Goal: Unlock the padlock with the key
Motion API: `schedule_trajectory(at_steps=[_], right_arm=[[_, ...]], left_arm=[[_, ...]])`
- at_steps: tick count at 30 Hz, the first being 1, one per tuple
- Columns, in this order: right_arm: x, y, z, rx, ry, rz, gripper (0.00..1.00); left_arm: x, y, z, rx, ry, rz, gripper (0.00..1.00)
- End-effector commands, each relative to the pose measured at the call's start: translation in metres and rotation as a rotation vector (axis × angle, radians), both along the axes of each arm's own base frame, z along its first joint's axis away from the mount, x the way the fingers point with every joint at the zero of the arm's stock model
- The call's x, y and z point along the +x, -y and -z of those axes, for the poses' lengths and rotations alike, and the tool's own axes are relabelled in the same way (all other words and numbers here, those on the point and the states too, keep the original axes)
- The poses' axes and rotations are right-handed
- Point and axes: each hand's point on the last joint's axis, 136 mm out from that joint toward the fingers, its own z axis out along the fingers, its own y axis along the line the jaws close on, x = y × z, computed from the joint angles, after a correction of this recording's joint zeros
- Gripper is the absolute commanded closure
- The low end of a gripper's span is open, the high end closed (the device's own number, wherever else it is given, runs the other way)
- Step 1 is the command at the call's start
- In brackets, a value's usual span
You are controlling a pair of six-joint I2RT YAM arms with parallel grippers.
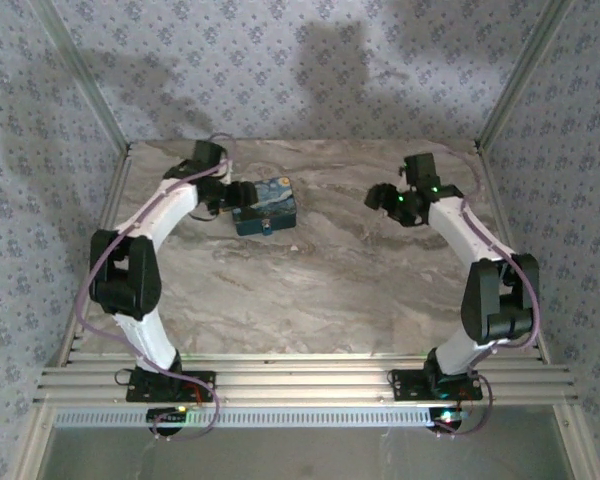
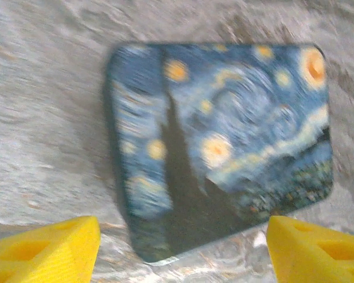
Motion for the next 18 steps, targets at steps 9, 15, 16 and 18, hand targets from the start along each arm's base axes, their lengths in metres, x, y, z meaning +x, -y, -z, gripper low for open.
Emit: schedule_trajectory(at_steps=[9, 15, 16, 18], right_arm=[[-0.087, 0.076, 0.059, -0.017, -0.207, 0.251, 0.31], [-0.098, 0.086, 0.066, 0.001, -0.222, 0.258, 0.32], [-0.098, 0.088, 0.067, -0.001, -0.223, 0.262, 0.32], [-0.098, 0.092, 0.068, 0.001, -0.222, 0.267, 0.33]], left_arm=[[-0.018, 0.192, 0.015, 0.124, 0.006, 0.447, 0.34], [-0.009, 0.269, 0.025, 0.083, 0.068, 0.524, 0.38], [-0.008, 0.279, 0.027, 0.073, 0.08, 0.532, 0.38], [-0.006, 0.296, 0.031, 0.052, 0.1, 0.534, 0.39]])
